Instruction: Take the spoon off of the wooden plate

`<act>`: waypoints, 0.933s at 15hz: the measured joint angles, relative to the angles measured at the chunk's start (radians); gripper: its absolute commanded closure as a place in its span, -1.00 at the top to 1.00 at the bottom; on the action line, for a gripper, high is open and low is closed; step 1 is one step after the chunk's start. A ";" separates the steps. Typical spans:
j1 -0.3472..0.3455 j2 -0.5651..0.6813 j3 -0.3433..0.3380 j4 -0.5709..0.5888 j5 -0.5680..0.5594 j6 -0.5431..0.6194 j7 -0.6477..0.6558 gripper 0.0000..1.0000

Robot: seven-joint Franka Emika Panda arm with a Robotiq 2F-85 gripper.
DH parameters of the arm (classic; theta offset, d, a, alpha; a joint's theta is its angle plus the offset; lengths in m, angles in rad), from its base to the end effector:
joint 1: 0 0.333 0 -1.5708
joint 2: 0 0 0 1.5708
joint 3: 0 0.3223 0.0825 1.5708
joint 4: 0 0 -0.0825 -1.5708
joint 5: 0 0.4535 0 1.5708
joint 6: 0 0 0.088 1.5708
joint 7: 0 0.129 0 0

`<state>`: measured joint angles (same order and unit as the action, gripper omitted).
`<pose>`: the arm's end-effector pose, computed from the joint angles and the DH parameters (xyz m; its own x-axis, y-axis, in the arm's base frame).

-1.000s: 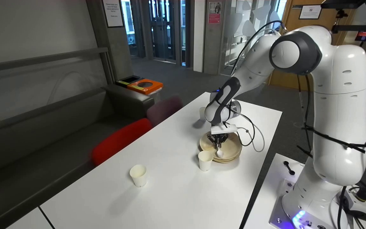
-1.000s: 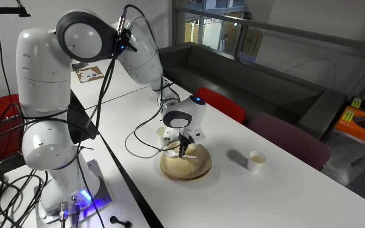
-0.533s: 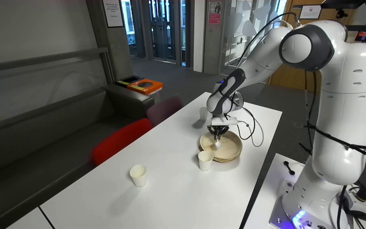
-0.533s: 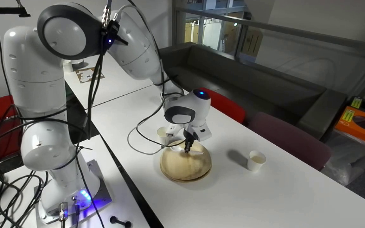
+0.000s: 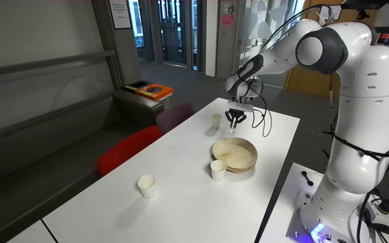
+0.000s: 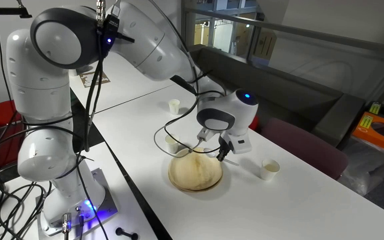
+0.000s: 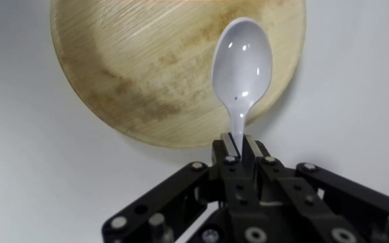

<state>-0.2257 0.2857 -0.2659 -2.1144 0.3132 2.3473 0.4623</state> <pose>0.5502 -0.2868 0.2133 0.3934 -0.9131 -0.1072 -0.9179 -0.3835 -0.1021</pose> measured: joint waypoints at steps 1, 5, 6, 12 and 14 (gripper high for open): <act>-0.016 0.019 -0.009 0.044 0.010 -0.027 0.020 -0.93; -0.075 0.146 -0.044 0.211 0.034 -0.104 0.111 -0.92; -0.091 0.186 -0.048 0.252 0.040 -0.126 0.130 -0.92; -0.199 0.425 -0.055 0.519 0.066 -0.253 0.232 -0.83; -0.219 0.491 -0.054 0.606 0.066 -0.311 0.235 -0.95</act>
<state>-0.4450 0.7764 -0.3194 -1.5085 0.3789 2.0365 0.6969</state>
